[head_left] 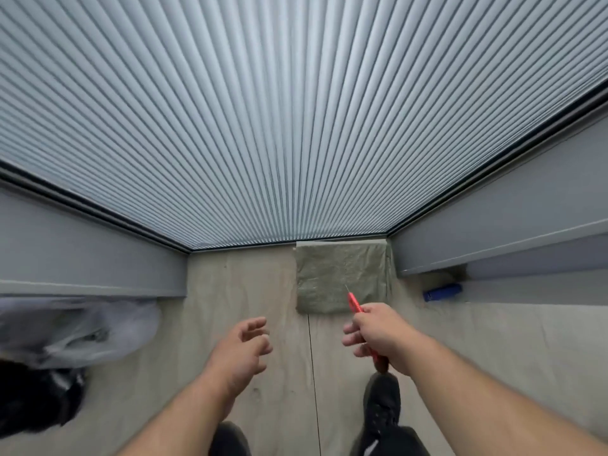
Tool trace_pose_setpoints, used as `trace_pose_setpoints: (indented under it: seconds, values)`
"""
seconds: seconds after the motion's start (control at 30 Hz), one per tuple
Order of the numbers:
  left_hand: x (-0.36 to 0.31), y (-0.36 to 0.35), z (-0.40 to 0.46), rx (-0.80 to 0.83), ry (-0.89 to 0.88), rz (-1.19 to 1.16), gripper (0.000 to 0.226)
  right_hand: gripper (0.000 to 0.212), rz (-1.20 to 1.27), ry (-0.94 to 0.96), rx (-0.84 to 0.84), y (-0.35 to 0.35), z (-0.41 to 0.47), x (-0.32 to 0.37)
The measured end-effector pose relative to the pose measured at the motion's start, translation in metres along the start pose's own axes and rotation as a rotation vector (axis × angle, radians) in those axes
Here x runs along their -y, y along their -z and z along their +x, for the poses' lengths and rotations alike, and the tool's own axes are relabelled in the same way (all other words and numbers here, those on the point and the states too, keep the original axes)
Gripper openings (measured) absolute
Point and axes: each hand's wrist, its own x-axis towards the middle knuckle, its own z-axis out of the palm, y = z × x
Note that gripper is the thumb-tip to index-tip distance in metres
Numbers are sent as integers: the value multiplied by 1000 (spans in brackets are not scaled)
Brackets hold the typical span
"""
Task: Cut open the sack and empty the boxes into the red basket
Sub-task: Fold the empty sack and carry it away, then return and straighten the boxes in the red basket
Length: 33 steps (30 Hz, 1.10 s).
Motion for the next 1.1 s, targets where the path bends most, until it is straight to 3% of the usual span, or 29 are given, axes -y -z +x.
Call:
trace_pose_setpoints:
  seconds: [0.23, 0.47, 0.6, 0.73, 0.97, 1.1]
  values:
    - [-43, 112, -220, -61, -80, -54, 25, 19, -169, 155, 170, -50, -218, 62]
    - [-32, 208, -396, -333, -153, -236, 30, 21, -343, 328, 315, -115, -380, 119]
    - [8, 238, -464, -504, -173, -379, 28, 19, -416, 438, 403, -155, -440, 134]
    - [51, 251, -514, -640, -180, -537, 31, 58, -514, 513, 467, -205, -486, 133]
    - [140, 273, -589, -790, -179, -754, 22, 25, -684, 588, 489, -314, -549, 89]
    - [215, 297, -626, -876, -156, -846, 15, 29, -901, 575, 595, -388, -591, 45]
